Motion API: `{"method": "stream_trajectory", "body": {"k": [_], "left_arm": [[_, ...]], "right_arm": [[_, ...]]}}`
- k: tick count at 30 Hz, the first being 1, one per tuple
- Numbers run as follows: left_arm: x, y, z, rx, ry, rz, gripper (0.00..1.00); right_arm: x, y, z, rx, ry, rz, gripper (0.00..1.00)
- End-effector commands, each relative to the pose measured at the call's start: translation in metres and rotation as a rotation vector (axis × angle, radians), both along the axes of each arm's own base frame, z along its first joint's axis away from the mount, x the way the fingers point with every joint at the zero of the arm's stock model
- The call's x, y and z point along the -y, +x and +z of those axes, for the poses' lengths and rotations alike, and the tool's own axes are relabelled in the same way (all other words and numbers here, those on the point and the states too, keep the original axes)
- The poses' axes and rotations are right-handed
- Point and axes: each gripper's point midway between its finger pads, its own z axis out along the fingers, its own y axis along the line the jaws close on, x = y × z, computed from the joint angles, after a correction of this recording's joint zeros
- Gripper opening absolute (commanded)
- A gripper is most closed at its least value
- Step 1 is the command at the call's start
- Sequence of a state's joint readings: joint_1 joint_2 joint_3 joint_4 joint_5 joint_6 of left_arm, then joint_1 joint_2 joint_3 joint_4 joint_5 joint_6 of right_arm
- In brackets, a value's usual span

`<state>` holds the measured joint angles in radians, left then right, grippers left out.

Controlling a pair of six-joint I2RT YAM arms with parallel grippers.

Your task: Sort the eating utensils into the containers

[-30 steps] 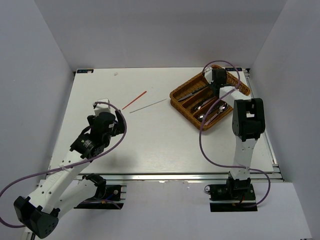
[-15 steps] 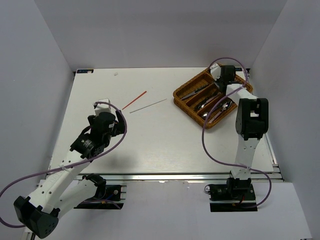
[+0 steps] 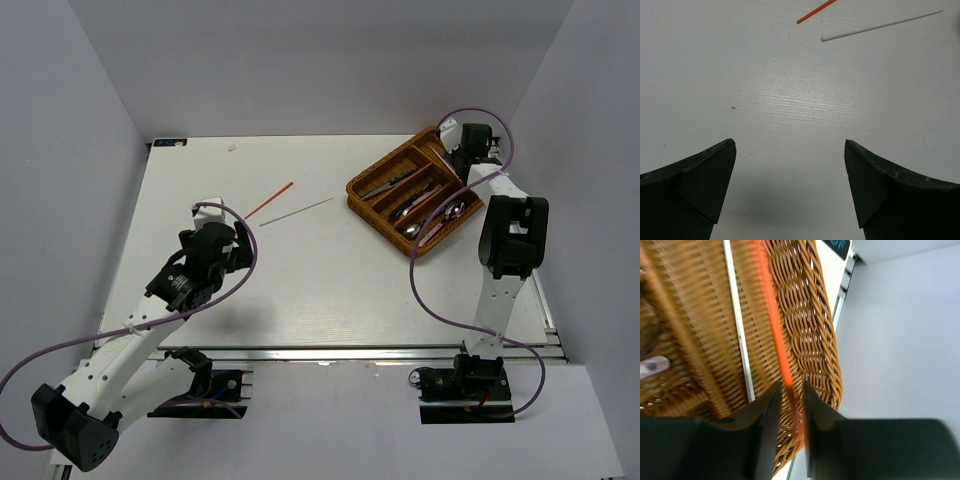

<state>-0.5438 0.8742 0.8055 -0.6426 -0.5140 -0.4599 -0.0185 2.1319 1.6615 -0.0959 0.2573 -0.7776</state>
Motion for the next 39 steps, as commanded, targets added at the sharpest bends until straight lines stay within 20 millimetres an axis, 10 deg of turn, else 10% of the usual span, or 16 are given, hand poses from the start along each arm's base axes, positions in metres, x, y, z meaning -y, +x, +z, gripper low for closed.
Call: {"method": "stream_trajectory", "body": {"k": [1,4,13,17,21,22,26,33,39], "left_arm": [[0.000,0.002,0.000,0.005,0.007,0.005,0.98],[-0.001,0.003,0.001,0.007,0.008,0.010,0.98],[0.004,0.012,0.005,0.005,-0.002,0.025,0.98],[0.042,0.038,0.016,-0.037,-0.066,-0.057,0.98],[0.082,0.083,0.034,-0.029,-0.023,-0.202,0.98],[0.086,0.101,0.056,0.013,-0.006,-0.202,0.98],[0.101,0.160,0.044,-0.005,0.106,-0.316,0.98],[0.101,0.281,0.001,-0.015,0.139,-0.461,0.95],[0.115,0.326,-0.059,-0.016,0.131,-0.602,0.91]], "right_arm": [[0.011,0.009,0.010,0.054,0.024,-0.008,0.30],[0.007,0.011,0.026,0.093,0.062,-0.012,0.89],[-0.031,-0.017,0.177,0.413,0.386,-0.130,0.89],[-0.105,-0.076,0.218,0.449,0.511,-0.157,0.89],[-0.189,-0.125,0.180,0.143,1.120,0.022,0.89],[-0.208,-0.142,0.172,0.042,1.191,0.068,0.89],[-0.255,-0.232,0.119,-0.126,1.250,0.126,0.89],[-0.256,-0.341,0.136,-0.037,1.399,0.284,0.89],[-0.240,-0.391,0.147,-0.025,1.318,0.368,0.89]]}}
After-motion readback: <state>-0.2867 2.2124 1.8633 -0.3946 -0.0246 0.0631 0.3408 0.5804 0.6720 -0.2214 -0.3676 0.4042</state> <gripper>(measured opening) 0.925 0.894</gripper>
